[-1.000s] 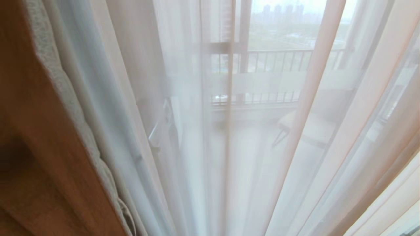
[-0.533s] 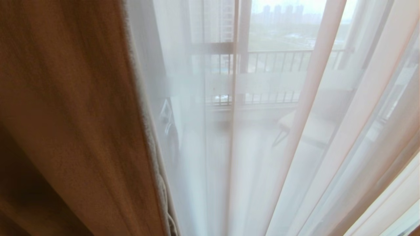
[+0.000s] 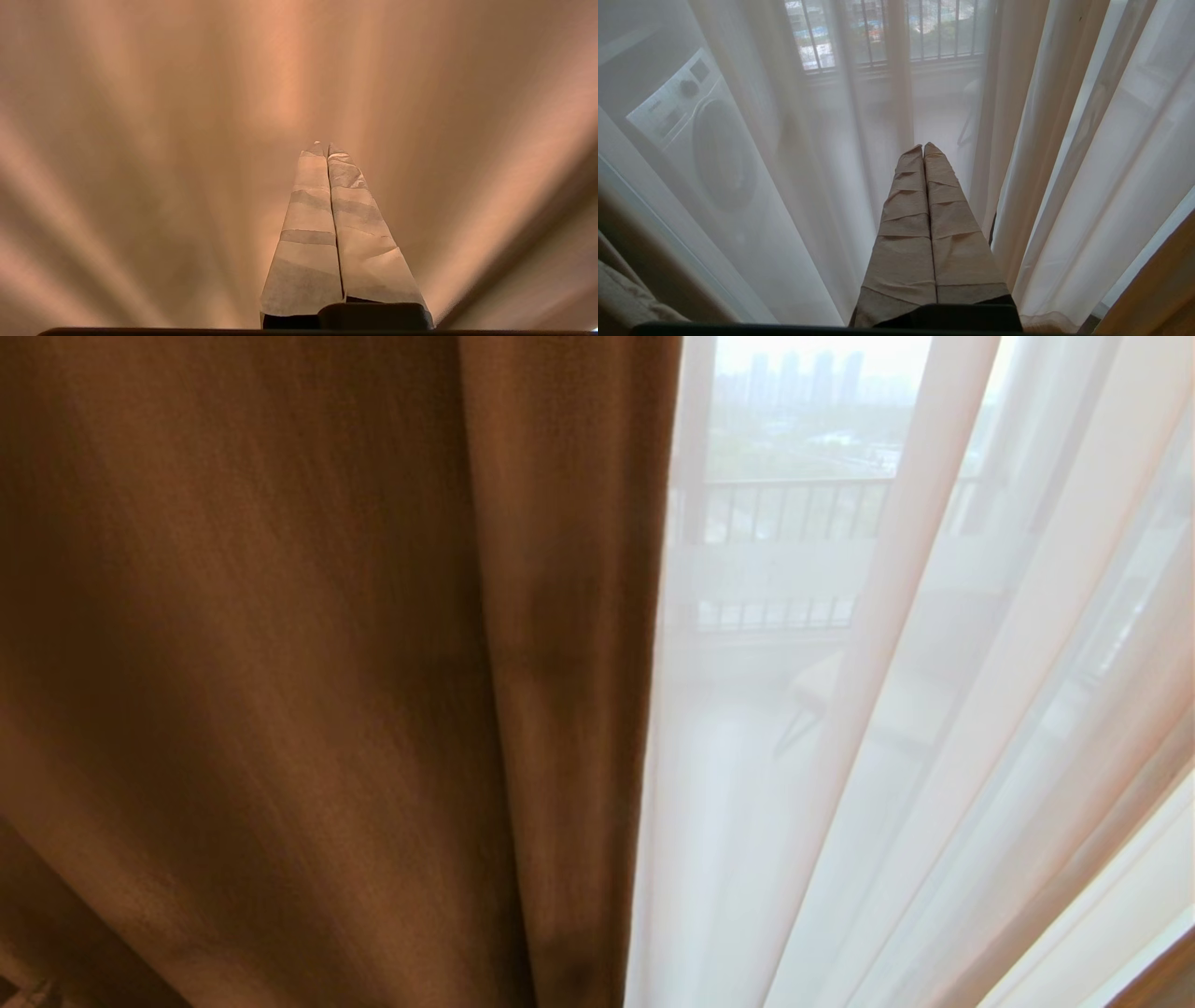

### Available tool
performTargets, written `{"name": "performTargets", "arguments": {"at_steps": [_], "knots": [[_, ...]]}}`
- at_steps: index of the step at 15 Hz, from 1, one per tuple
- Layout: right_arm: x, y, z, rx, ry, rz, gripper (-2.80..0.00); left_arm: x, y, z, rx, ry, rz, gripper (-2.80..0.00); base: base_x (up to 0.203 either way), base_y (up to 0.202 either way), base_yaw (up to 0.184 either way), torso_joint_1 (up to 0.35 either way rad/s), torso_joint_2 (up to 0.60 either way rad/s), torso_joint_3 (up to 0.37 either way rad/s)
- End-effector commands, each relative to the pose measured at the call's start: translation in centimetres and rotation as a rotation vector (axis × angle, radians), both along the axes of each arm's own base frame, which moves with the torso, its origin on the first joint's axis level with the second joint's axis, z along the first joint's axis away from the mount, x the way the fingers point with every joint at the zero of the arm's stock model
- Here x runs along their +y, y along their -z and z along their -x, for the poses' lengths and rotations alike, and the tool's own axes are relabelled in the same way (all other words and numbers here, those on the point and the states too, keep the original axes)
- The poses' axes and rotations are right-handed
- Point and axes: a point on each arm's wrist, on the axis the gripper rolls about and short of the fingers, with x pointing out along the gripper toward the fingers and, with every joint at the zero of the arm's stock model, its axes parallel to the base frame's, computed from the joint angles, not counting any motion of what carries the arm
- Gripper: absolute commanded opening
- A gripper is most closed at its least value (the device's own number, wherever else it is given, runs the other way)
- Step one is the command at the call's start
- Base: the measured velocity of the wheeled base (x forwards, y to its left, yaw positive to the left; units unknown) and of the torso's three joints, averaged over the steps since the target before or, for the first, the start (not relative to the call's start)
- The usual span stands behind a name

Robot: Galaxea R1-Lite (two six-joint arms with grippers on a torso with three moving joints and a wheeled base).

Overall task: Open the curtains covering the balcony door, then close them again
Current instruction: Close the outer curtains on both sides

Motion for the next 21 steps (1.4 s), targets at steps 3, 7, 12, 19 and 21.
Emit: {"name": "performTargets", "arguments": {"at_steps": [3, 7, 12, 19, 21], "knots": [[0.0, 0.0, 0.0, 0.0, 0.0, 0.0, -2.8, 0.1, 2.4, 0.2, 0.192, -0.049, -0.064, -2.8, 0.0, 0.0, 0.0, 0.0, 0.0, 0.0], [0.0, 0.0, 0.0, 0.001, 0.0, 0.0, -2.8, 0.1, 2.6, 0.2, 0.218, 0.11, -0.065, -2.8, 0.0, 0.0, 0.0, 0.0, 0.0, 0.0], [0.0, 0.0, 0.0, 0.001, -0.001, 0.0, -2.8, 0.2, 2.7, 1.1, 0.106, 0.134, -0.037, -2.8, 0.0, 0.0, 0.0, 0.0, 0.0, 0.0], [0.0, 0.0, 0.0, 0.0, 0.0, 0.001, -2.8, 0.2, 3.0, 2.4, -0.063, 0.109, -0.036, -2.8, 0.0, 0.0, 0.0, 0.0, 0.0, 0.0], [0.0, 0.0, 0.0, 0.0, 0.0, 0.0, -2.8, 0.2, 3.0, 2.4, -0.064, 0.109, -0.036, -2.8, 0.0, 0.0, 0.0, 0.0, 0.0, 0.0]]}}
